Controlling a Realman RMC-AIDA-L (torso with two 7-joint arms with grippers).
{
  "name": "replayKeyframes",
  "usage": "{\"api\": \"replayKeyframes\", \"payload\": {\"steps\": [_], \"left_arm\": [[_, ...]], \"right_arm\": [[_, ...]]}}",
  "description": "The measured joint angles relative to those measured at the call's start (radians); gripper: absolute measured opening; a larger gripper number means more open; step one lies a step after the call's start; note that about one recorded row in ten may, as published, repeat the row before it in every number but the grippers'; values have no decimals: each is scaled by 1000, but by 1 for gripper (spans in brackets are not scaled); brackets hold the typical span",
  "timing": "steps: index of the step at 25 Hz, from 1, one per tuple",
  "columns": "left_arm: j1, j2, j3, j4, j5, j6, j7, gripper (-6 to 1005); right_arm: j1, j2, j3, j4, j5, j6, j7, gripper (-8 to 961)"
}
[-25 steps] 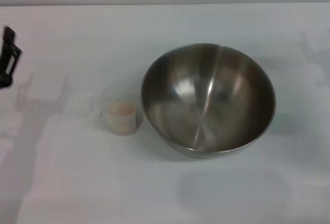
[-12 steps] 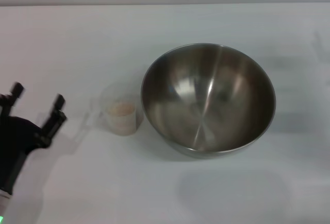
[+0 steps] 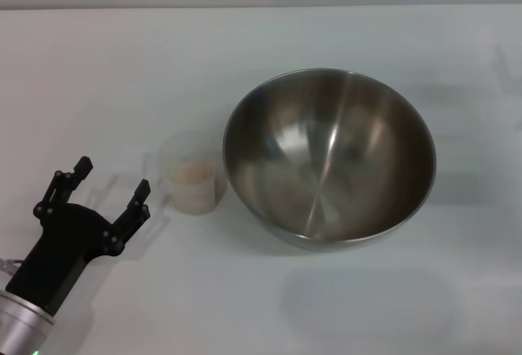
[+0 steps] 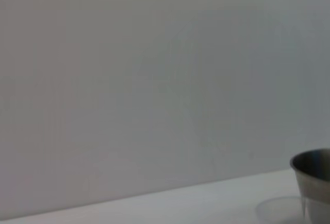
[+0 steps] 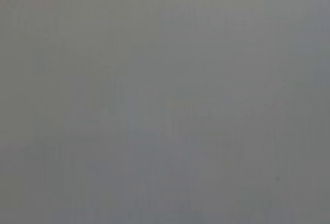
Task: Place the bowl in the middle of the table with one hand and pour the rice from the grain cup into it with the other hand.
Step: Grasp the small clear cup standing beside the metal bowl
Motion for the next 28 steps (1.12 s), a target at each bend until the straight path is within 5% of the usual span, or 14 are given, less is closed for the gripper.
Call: {"api": "replayKeyframes", "payload": {"steps": [28], "left_arm": [[-94,0,-60,11,-8,-146,2,861]], "right_arm": [[11,-2,0,1,5,12,0,783]]}}
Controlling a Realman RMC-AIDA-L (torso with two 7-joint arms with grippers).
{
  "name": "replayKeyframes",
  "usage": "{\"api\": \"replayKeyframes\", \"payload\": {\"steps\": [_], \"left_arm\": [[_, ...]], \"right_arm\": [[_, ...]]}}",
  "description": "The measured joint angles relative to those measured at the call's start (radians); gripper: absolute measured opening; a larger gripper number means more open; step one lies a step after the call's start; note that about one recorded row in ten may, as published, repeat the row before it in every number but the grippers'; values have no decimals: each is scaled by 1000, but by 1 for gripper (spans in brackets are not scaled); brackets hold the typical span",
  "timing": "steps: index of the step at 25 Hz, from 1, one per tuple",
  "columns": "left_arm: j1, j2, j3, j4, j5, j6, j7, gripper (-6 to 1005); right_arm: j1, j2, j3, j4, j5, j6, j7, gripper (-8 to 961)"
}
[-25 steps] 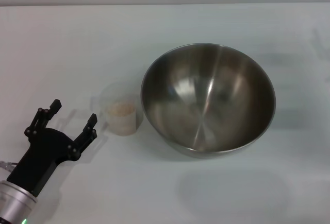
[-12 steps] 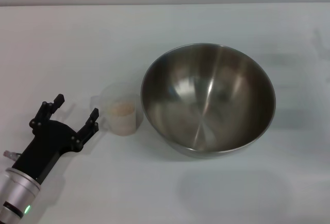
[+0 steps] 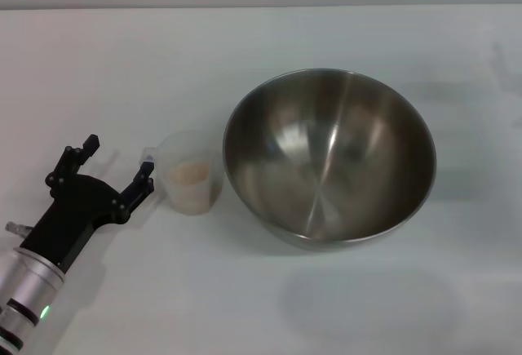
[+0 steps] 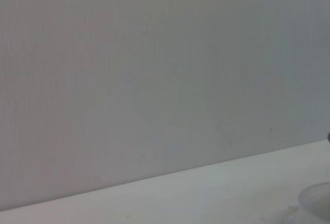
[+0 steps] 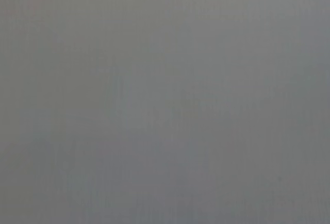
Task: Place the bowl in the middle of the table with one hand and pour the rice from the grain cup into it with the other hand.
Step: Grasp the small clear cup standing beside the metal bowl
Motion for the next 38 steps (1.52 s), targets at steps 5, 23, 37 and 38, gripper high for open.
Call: {"api": "replayKeyframes", "payload": {"steps": [5,23,37,38], "left_arm": [[-13,0,-18,-2,0,-13,0,862],[-33,0,-41,-11,8,-43,0,710],[-46,0,-37,-23,8,-53,-1,78],[-47,0,-37,-24,8,-54,-3,44]], "right_arm": [[2,1,0,-1,0,1,0,783],[17,2,0,-1,0,16,0,783],[17,4,0,-1,0,16,0,784],[17,4,0,-1,0,16,0,784]]}}
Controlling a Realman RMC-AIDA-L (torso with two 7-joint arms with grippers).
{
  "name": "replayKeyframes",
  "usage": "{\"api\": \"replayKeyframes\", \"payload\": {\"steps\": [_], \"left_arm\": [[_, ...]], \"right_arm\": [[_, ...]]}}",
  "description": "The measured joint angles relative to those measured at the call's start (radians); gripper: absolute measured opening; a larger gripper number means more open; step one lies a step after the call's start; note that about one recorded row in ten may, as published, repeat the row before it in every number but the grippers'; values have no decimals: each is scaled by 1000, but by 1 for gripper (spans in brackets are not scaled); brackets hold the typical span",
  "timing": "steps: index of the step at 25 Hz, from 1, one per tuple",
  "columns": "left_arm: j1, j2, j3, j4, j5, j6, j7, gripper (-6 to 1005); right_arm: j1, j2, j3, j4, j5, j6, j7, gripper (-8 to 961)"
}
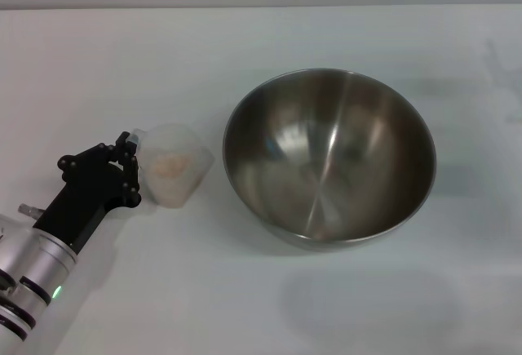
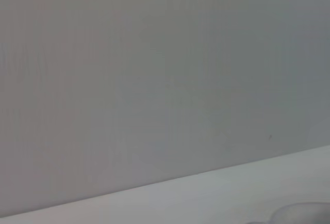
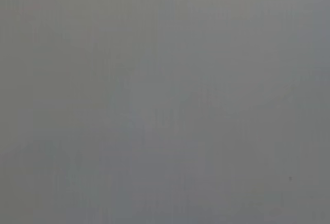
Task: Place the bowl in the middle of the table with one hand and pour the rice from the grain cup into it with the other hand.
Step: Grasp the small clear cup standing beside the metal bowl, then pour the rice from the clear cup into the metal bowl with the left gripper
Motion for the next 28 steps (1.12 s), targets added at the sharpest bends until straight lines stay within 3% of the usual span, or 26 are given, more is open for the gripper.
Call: {"api": "replayKeyframes", "payload": {"steps": [8,13,18,21,28], "left_arm": [[5,-1,-15,-23,-6,35,7,35],[7,-4,-67,-63,-8,111,121,28],[-19,-5,-97,-138,-2,196,396,24],[-54,-5,-91,-196,-1,213,650,24],[-165,-6,15,-244,4,206,1119,24]], "right_arm": [[-2,0,0,0,0,-1,0,784],[-2,0,0,-1,0,-6,0,784],[0,-1,0,-2,0,-11,0,783],[7,-2,0,-3,0,-12,0,783],[13,-4,0,-5,0,-12,0,783]]}}
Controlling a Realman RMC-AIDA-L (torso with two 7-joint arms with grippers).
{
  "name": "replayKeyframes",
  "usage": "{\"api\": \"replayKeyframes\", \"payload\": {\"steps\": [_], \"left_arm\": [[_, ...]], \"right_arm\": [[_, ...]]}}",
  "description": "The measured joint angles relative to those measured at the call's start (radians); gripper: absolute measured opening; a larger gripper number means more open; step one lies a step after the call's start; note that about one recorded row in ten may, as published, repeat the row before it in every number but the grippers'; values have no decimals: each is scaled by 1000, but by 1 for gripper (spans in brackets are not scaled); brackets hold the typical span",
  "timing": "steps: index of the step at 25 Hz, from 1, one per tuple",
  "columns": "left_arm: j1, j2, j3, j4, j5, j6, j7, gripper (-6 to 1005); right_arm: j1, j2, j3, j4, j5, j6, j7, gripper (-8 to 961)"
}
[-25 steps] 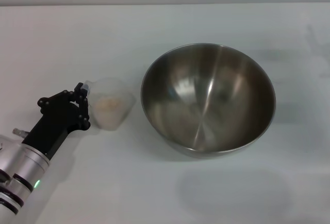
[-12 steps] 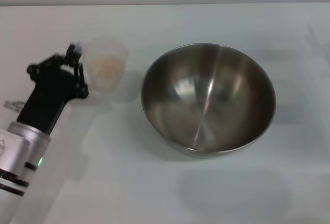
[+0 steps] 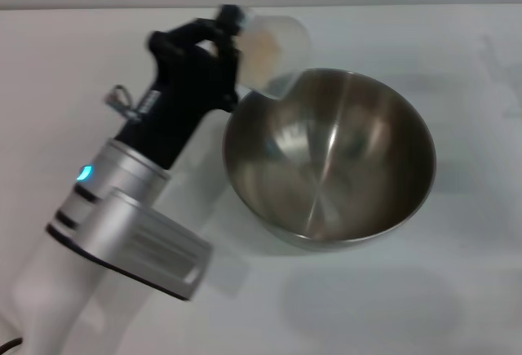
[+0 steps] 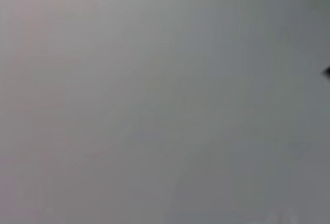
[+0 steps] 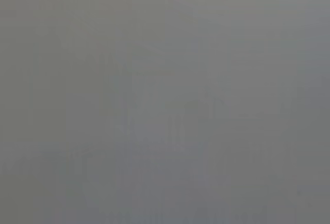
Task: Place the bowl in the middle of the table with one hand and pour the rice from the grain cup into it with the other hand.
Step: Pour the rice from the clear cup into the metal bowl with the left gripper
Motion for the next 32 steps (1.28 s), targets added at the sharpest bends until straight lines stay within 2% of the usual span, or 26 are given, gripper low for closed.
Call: {"api": "replayKeyframes", "payload": {"steps": [6,12,21,26,32], "left_arm": [[-52,0,79,-33,15,-58,259,25],[-55,0,81,-59,97,-123,504,25],[-46,0,86,-78,126,-168,853,25],[-46,0,95,-79,126,-179,953,25],[-46,0,106,-79,126,-182,988,26]], "right_arm": [[8,-1,0,-1,0,-2,0,783],[11,-2,0,-2,0,-3,-3,784],[15,-2,0,-3,0,-3,-28,784],[15,-2,0,-5,0,-3,-28,784],[14,-2,0,-6,0,-3,-28,783]]}}
